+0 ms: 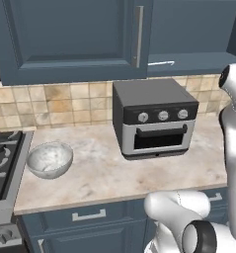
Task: Open the cabinet and move the ladle to the pot. Then close the cabinet.
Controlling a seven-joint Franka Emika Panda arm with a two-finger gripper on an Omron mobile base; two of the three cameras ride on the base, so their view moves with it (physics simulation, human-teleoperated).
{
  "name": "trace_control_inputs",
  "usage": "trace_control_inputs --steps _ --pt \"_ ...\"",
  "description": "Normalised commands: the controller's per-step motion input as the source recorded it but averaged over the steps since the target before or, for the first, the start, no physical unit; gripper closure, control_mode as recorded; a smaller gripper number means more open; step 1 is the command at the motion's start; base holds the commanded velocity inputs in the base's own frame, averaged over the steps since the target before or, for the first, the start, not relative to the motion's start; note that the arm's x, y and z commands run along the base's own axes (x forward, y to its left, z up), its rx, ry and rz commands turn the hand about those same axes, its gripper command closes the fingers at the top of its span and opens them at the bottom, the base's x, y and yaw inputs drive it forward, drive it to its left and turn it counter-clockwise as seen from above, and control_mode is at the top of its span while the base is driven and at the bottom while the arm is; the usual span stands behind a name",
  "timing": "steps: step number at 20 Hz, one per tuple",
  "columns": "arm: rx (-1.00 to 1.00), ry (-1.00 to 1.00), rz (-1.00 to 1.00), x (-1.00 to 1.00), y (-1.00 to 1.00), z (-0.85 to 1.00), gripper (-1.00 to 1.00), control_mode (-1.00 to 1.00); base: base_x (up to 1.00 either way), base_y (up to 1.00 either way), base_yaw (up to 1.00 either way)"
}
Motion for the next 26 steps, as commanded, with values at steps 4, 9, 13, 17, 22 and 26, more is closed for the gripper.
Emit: trace_control_inputs --steps 4,9,13,17,22,26 --pt "0.0 0.0 -0.06 -0.26 -0.32 0.0 -1.0 -1.0 0.0 0.0 0.0" --pt "0.03 0.0 0.22 -0.14 0.61 0.0 -1.0 -1.0 0.0 0.0 0.0" --pt "0.02 0.02 0.49 -0.17 1.0 0.0 -1.0 -1.0 0.0 0.0 0.0" --pt "0.04 0.07 0.61 -0.06 1.0 0.0 -1.0 -1.0 0.0 0.0 0.0" --pt "0.09 0.08 0.69 -0.03 0.93 0.0 -1.0 -1.0 0.0 0.0 0.0" --pt "0.13 0.07 0.7 -0.01 0.76 0.01 -1.0 -1.0 0.0 0.0 0.0"
